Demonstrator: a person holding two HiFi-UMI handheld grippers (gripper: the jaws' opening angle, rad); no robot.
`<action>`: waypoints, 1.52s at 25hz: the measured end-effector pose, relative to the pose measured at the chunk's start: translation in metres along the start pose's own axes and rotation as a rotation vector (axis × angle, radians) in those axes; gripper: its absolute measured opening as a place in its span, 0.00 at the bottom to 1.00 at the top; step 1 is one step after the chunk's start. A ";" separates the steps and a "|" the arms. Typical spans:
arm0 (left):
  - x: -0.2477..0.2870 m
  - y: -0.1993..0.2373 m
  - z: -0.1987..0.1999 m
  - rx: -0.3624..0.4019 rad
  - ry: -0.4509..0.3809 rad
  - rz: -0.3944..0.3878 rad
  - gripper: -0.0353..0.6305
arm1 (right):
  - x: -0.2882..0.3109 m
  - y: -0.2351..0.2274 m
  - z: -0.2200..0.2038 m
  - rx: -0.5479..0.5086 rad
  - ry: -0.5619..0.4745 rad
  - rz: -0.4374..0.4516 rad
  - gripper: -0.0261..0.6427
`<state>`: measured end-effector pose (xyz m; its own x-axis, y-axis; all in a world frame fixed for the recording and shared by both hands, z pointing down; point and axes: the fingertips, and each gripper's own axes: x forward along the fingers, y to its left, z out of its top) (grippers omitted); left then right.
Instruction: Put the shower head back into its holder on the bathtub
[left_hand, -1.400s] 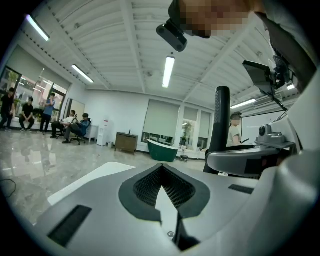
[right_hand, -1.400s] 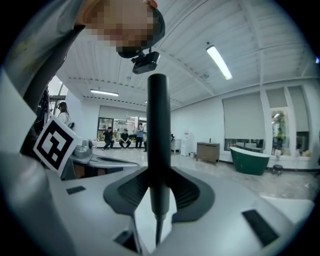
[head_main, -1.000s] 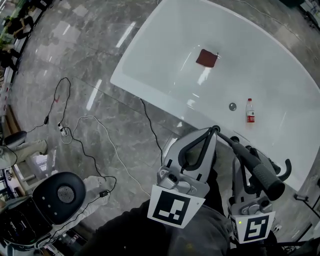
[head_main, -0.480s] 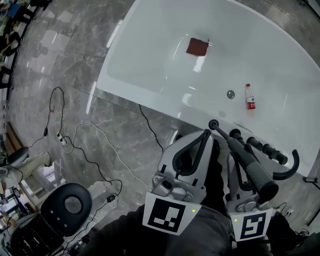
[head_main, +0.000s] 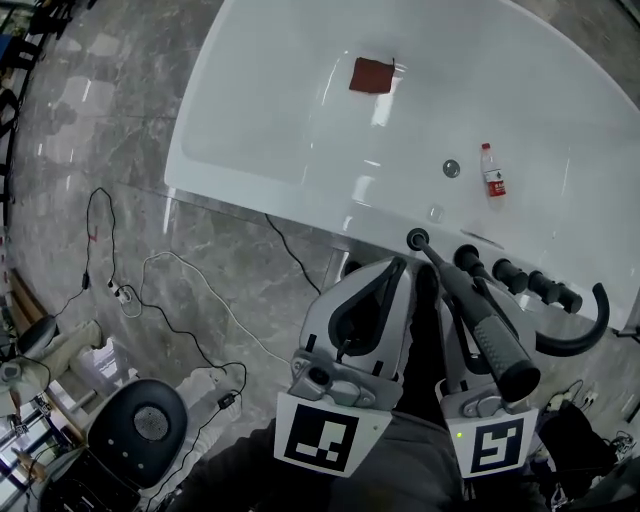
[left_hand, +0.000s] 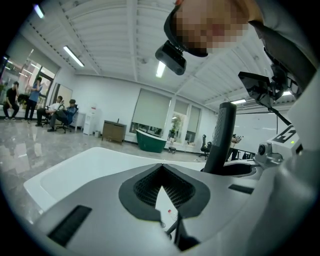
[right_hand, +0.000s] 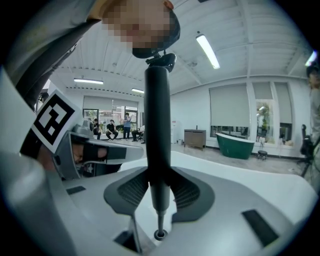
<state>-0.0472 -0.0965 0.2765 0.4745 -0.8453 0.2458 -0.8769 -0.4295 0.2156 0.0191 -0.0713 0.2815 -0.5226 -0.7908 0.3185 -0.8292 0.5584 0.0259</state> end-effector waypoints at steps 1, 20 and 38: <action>0.001 0.001 -0.003 -0.001 0.000 0.003 0.06 | 0.001 0.000 -0.003 0.000 0.002 -0.001 0.25; 0.001 0.013 -0.046 -0.006 0.029 0.018 0.06 | 0.023 0.001 -0.056 0.007 0.047 -0.036 0.25; 0.011 0.030 -0.077 -0.019 0.066 0.026 0.06 | 0.045 -0.003 -0.102 0.025 0.089 -0.059 0.25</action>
<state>-0.0625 -0.0939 0.3585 0.4558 -0.8331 0.3133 -0.8879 -0.4007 0.2261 0.0177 -0.0833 0.3921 -0.4537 -0.7962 0.4002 -0.8633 0.5041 0.0242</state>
